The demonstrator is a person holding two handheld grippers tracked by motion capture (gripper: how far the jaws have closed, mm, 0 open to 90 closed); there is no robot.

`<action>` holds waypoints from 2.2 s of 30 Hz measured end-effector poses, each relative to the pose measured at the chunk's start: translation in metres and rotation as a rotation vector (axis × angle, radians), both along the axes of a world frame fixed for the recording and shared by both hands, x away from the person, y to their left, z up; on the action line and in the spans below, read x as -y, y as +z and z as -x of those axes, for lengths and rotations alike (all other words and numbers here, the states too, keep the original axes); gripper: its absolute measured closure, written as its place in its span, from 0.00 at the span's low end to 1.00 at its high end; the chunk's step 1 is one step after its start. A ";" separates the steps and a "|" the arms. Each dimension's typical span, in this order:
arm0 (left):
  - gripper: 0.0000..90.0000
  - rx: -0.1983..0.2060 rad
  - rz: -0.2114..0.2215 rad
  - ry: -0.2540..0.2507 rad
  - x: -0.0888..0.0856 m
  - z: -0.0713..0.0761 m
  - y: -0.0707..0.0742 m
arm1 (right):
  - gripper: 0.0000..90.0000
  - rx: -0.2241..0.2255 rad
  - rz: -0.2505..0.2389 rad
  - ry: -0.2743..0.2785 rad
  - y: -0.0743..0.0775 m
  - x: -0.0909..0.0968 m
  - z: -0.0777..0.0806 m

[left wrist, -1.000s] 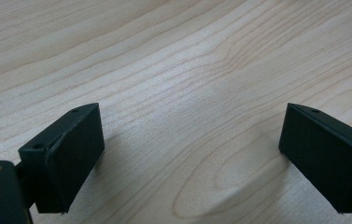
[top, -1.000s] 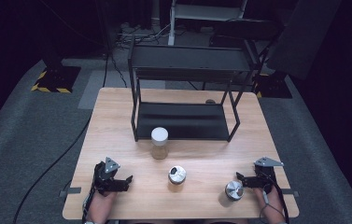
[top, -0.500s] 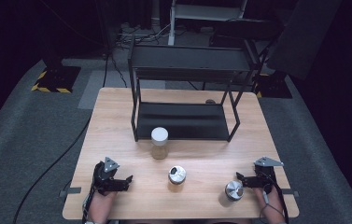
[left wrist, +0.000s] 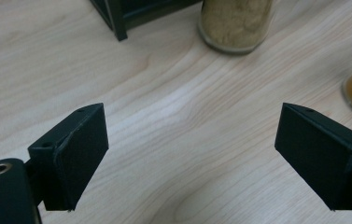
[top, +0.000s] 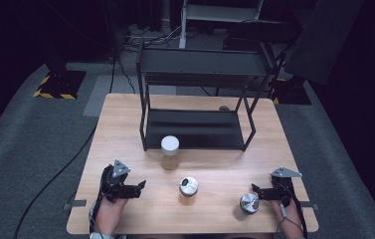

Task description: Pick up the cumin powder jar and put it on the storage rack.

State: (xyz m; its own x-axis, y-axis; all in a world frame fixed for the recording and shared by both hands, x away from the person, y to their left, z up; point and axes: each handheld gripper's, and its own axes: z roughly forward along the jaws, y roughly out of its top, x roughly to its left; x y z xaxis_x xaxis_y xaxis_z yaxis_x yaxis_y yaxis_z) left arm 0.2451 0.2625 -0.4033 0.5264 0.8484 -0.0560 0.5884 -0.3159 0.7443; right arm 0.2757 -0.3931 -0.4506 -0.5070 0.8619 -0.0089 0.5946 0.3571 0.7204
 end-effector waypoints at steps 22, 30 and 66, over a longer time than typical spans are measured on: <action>0.10 0.031 0.006 -0.064 0.011 -0.022 0.048 | 0.01 0.001 0.000 0.021 0.000 0.003 -0.002; 0.11 0.019 0.007 -0.097 0.021 -0.041 0.056 | 0.01 0.001 -0.001 0.017 0.000 0.003 -0.002; 0.14 -0.037 0.016 -0.194 0.064 -0.110 0.057 | 0.01 0.001 -0.001 0.013 0.000 0.002 -0.001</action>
State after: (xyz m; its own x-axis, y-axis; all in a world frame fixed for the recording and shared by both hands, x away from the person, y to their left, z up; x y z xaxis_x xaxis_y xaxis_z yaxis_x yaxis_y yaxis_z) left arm 0.3551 0.1988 -0.3458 0.6774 0.7300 -0.0909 0.5445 -0.4144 0.7293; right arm 0.2770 -0.3951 -0.4509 -0.5182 0.8552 -0.0082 0.5891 0.3638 0.7216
